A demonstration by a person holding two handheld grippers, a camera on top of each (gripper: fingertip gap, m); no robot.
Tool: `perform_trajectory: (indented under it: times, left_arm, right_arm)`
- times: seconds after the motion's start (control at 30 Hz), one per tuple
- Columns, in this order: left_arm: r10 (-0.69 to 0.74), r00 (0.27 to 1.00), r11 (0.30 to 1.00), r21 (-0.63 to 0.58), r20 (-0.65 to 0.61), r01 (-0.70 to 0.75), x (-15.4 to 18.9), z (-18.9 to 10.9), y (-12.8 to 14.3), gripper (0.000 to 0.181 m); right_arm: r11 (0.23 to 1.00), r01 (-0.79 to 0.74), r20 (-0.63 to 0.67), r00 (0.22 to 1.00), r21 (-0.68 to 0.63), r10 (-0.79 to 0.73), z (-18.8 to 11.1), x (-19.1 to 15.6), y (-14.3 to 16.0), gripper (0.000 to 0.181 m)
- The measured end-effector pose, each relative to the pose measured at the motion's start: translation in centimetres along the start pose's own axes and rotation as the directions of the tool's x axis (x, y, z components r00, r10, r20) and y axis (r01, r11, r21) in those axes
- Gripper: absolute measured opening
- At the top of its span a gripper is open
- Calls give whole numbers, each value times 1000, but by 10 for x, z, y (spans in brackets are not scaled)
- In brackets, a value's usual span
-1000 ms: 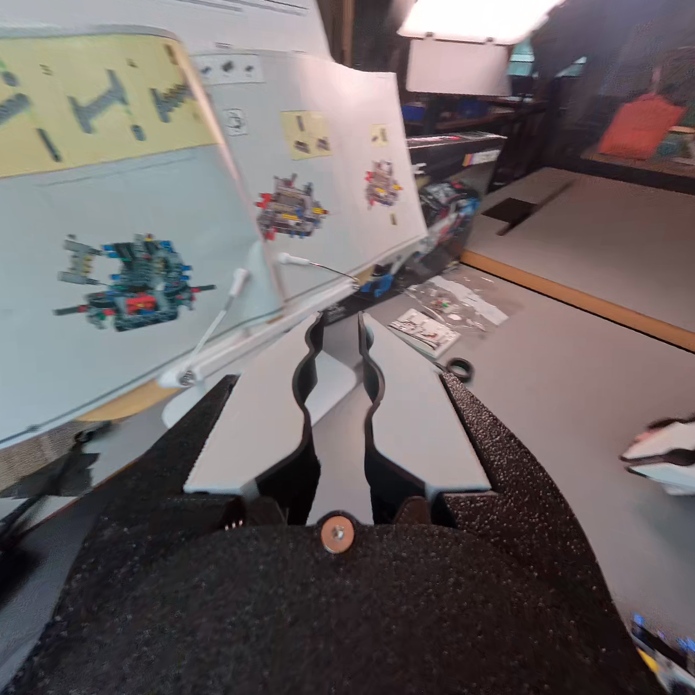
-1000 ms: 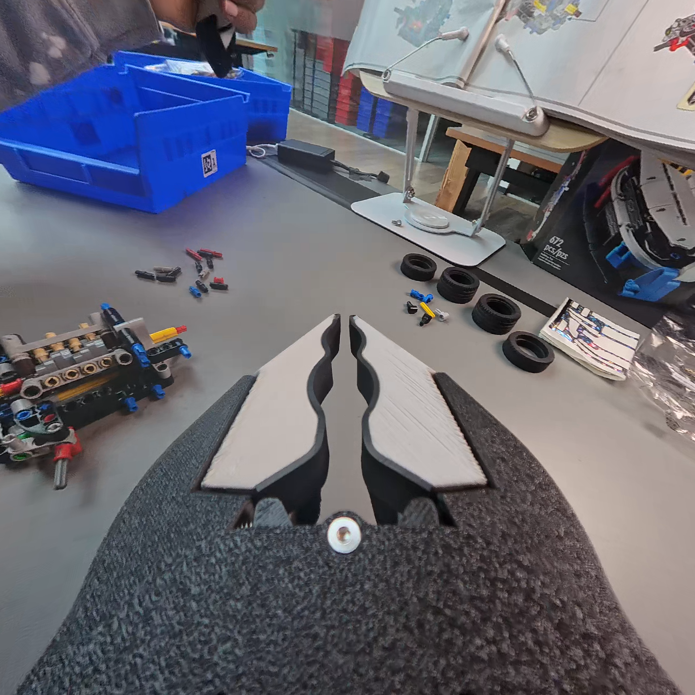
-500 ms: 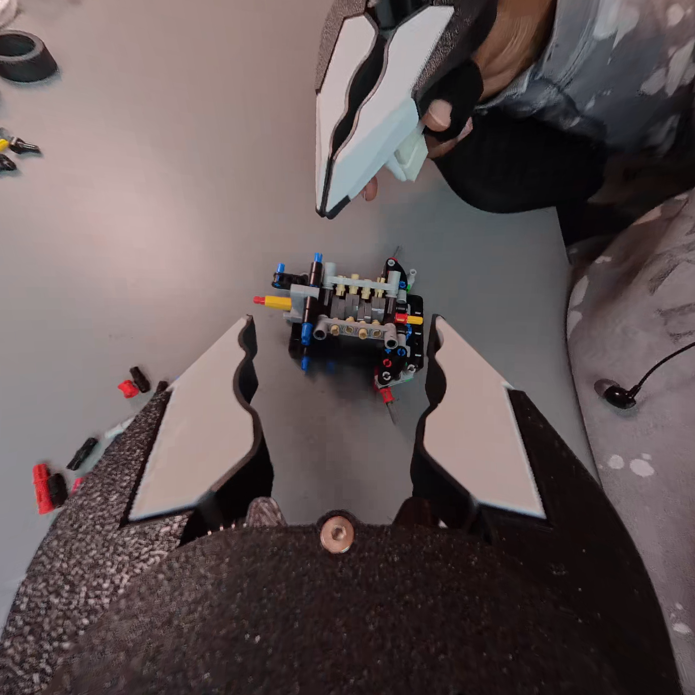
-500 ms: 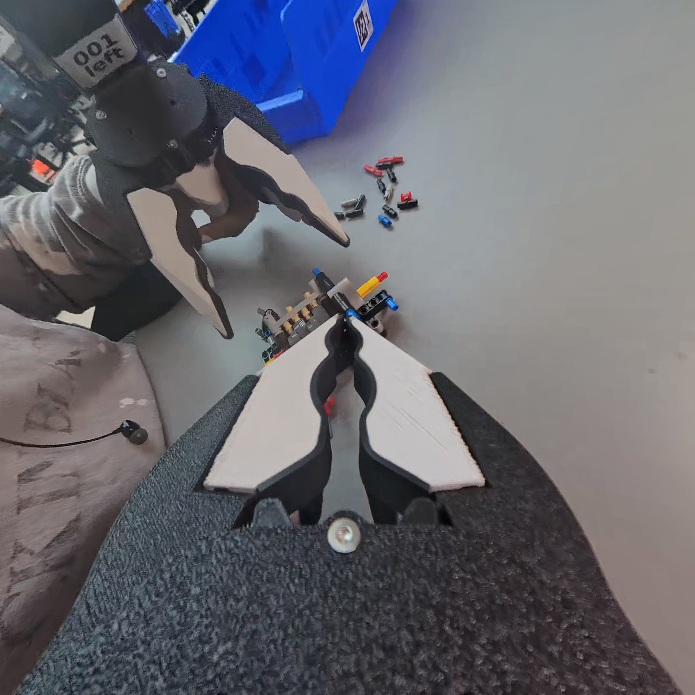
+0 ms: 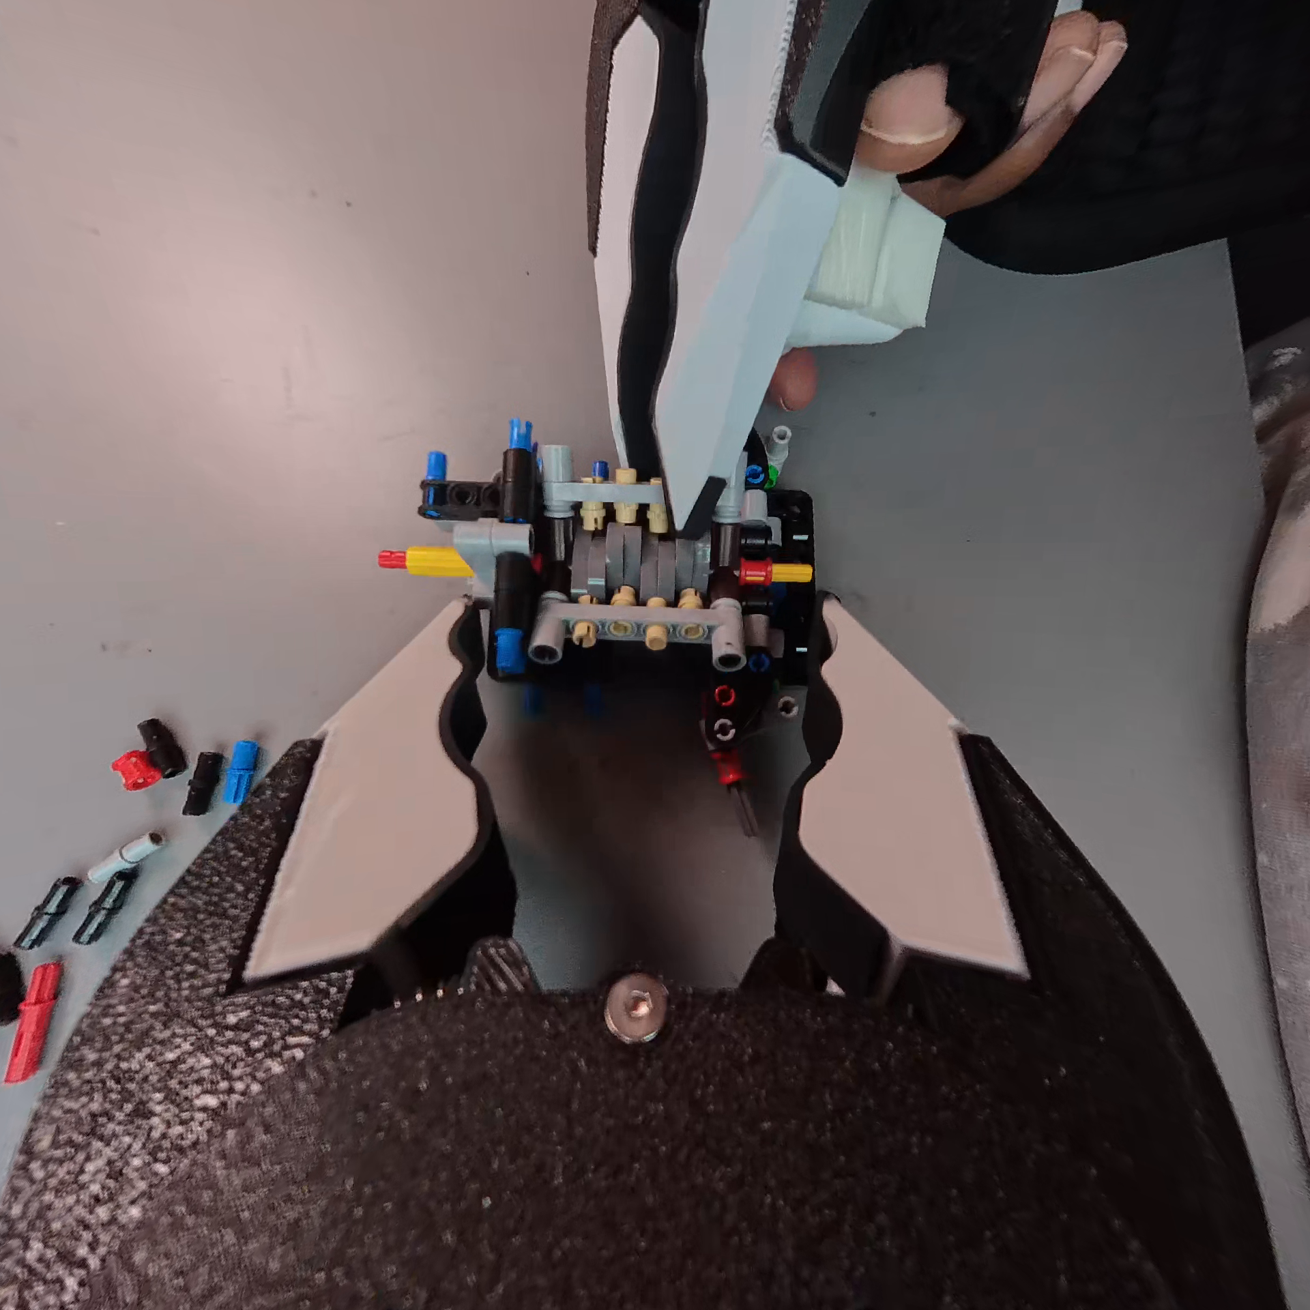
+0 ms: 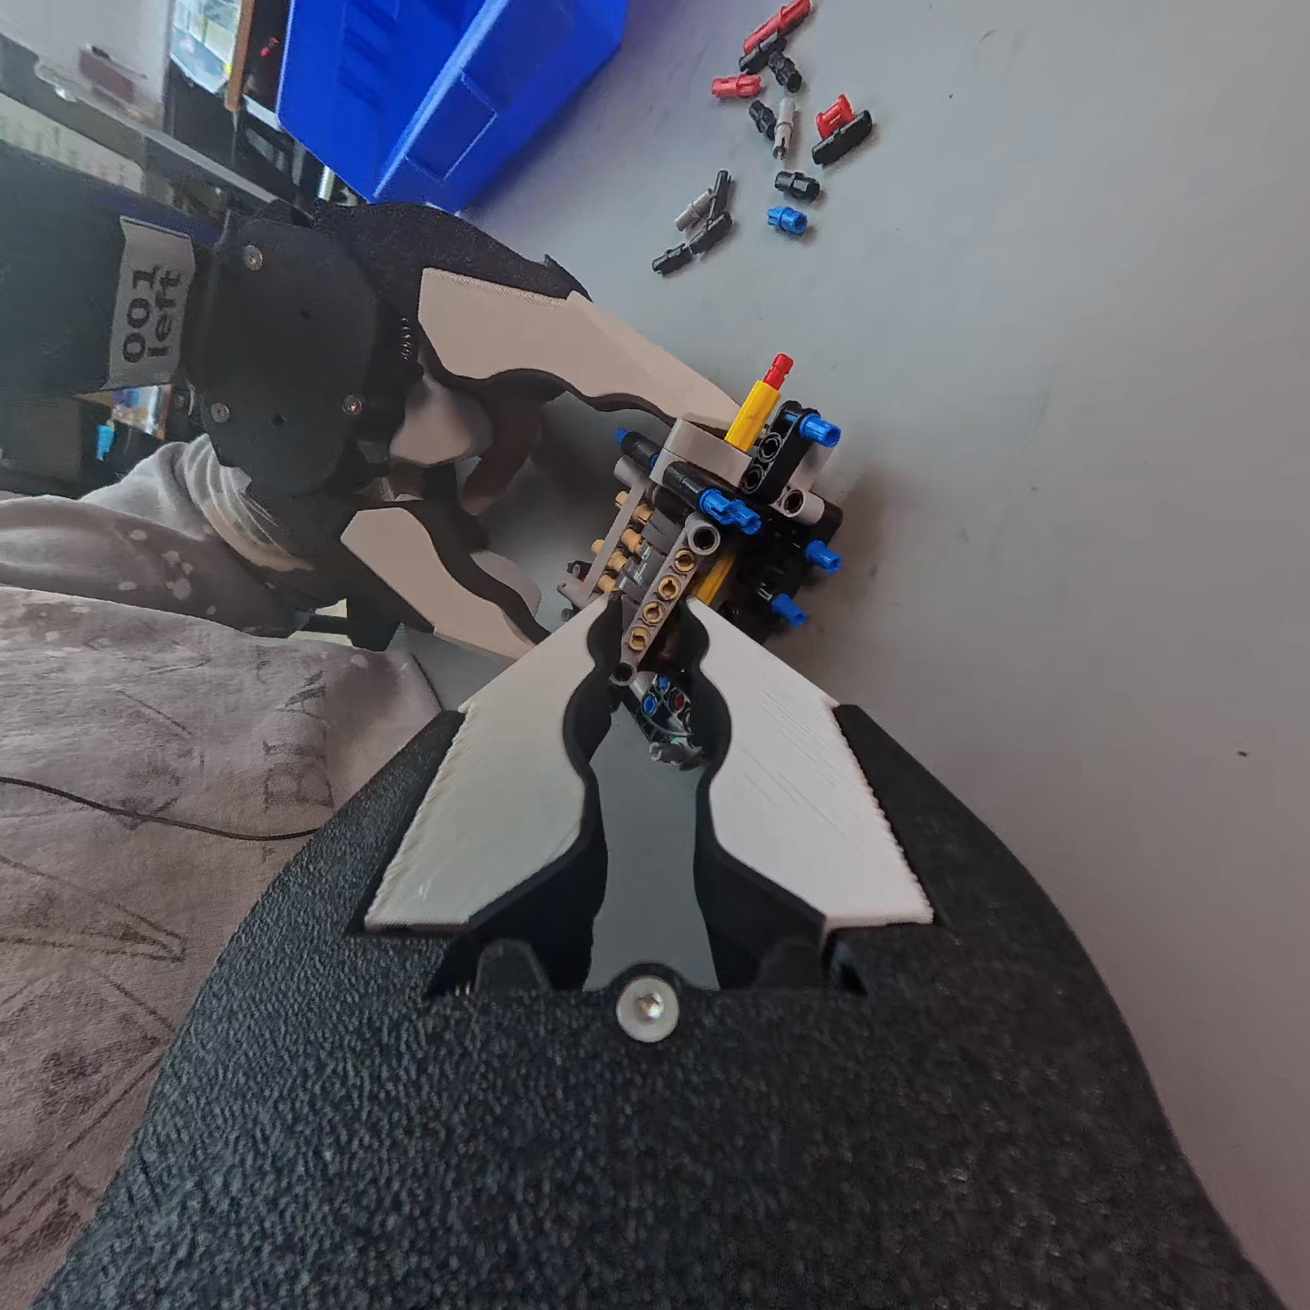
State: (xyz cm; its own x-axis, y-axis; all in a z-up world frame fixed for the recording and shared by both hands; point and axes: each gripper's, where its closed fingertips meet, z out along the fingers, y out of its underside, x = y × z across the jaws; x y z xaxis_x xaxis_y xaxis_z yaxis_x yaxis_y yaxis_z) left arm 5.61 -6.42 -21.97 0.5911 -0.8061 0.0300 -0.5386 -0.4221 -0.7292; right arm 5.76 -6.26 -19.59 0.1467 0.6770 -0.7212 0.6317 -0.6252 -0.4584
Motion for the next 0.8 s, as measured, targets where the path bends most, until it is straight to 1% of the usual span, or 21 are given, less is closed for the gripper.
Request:
perform_trajectory:
  times: [0.1, 0.23, 0.37, 0.5, 0.63, 0.7, 0.8]
  left_arm:
    - [-35, 999, 999, -9, 29, 35, -1, 0, 0, 92]
    - [-52, 998, 998, -16, 17, 53, 0, -4, 4, 92]
    - [-122, 992, 992, 21, -39, 123, 2, -13, 3, 92]
    - [-132, 991, 990, 57, -6, 132, -7, -21, -1, 91]
    - [-146, 989, 989, 38, -1, 146, -7, -14, 1, 81]
    - [-138, 990, 990, 29, 26, 137, -8, -12, 1, 78]
    - [-153, 987, 988, 18, 41, 152, -10, -11, 1, 77]
  right_arm:
    - [999, -8, -8, 1000, -32, 7, 0, 1, -2, 14]
    - [997, -36, 12, 999, -73, 37, 0, 3, -2, 11]
    - [993, -52, 37, 998, -103, 56, 2, 4, -4, 11]
    - [991, -44, 36, 998, -129, 49, 5, 4, -8, 12]
    - [986, -42, 27, 999, -159, 47, 7, 6, -13, 11]
    - [984, -40, 22, 999, -174, 45, 9, 7, -13, 11]
    - [984, -64, 31, 997, -165, 70, 10, 7, -14, 10]
